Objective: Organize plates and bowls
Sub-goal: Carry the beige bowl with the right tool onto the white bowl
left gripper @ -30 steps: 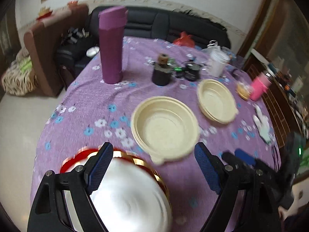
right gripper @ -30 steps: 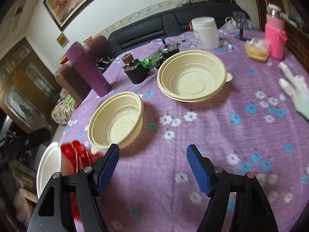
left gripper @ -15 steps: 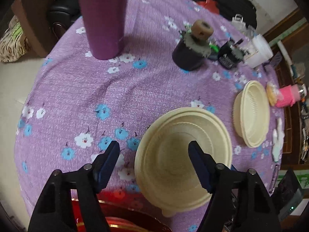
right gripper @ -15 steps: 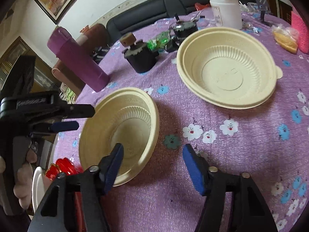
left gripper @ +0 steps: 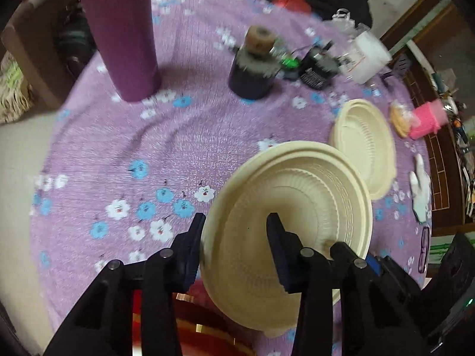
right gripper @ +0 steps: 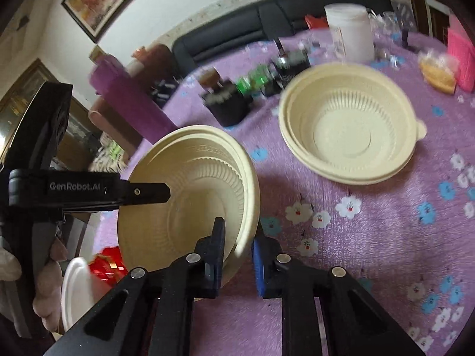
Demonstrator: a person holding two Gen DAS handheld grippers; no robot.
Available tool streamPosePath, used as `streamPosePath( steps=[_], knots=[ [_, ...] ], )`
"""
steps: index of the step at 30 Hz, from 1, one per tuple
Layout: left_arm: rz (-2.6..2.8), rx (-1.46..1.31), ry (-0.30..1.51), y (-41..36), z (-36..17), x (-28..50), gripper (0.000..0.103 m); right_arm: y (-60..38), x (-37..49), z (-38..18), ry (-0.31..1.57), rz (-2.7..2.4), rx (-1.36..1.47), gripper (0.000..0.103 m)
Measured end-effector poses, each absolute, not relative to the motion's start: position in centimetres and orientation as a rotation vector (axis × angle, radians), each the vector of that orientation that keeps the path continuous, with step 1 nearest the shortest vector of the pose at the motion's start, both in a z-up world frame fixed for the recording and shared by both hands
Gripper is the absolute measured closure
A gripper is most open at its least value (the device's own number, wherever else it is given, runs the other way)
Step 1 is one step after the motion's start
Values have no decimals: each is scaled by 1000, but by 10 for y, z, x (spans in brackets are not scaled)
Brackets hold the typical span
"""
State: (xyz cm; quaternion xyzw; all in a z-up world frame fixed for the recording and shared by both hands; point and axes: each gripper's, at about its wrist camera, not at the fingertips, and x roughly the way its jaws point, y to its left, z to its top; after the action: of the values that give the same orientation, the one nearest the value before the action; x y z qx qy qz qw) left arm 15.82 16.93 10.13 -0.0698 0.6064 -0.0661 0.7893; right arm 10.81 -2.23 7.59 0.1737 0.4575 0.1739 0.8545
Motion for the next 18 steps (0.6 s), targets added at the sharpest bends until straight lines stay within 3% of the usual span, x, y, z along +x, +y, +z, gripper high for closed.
streamPosePath(
  steps=[8, 18],
  knots=[
    [-105, -77, 1153, 190, 162, 72, 62, -2, 61, 126, 882, 455, 344, 84],
    [-1, -83, 1058, 233, 153, -3, 61, 53, 9, 133, 882, 559, 230, 84]
  ],
)
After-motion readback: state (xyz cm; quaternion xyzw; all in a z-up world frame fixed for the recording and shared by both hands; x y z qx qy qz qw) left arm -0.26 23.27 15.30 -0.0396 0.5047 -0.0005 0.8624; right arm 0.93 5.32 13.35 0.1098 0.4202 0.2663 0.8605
